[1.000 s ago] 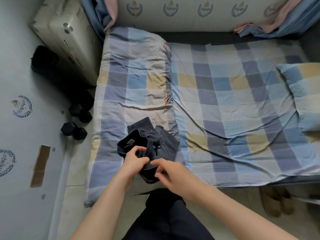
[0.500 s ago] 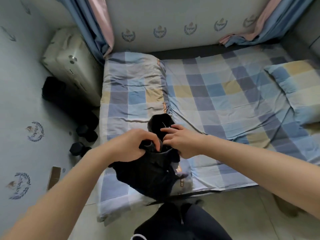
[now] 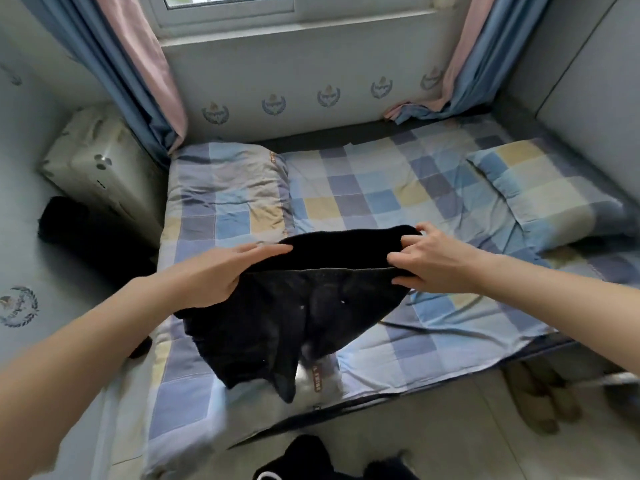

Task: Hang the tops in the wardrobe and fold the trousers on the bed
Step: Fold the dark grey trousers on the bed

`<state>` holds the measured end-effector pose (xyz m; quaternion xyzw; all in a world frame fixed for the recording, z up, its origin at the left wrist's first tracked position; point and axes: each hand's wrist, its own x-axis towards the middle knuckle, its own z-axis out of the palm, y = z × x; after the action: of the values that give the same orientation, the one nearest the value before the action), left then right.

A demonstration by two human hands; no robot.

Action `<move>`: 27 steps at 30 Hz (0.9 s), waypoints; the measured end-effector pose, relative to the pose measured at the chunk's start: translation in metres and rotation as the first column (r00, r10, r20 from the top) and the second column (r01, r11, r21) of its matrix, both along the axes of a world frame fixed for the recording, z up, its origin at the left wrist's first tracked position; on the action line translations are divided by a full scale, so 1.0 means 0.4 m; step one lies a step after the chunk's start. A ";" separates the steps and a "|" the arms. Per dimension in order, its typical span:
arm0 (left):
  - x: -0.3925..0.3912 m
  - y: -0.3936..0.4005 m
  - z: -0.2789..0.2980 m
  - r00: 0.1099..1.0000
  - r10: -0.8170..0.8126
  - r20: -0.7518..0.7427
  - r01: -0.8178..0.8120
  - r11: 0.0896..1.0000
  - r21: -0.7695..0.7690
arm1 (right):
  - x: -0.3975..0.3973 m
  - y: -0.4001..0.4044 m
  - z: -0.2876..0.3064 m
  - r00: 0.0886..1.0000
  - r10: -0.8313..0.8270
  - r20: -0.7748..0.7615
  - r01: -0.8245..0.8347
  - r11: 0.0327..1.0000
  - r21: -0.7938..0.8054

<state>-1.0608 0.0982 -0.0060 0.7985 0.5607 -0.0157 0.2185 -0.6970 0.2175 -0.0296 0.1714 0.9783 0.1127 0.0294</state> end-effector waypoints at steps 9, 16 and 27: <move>0.302 0.058 -0.029 0.887 -0.226 -0.402 0.340 0.910 0.239 | 0.382 0.000 0.109 0.990 0.001 0.139 -0.017 0.994 0.112; 0.491 0.118 -0.015 0.952 -0.171 -0.256 0.267 0.870 0.414 | 0.622 0.010 0.142 0.999 -0.032 -0.021 0.035 0.983 0.180; 0.563 0.178 -0.085 0.978 -0.167 -0.127 0.205 0.888 0.410 | 0.798 0.037 0.058 0.916 -0.316 -0.247 0.254 0.934 -0.252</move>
<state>-0.8355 0.1696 -0.0399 0.8754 0.4806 0.0496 0.0137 -0.3780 0.2323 -0.0063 0.3230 0.9430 -0.0247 -0.0765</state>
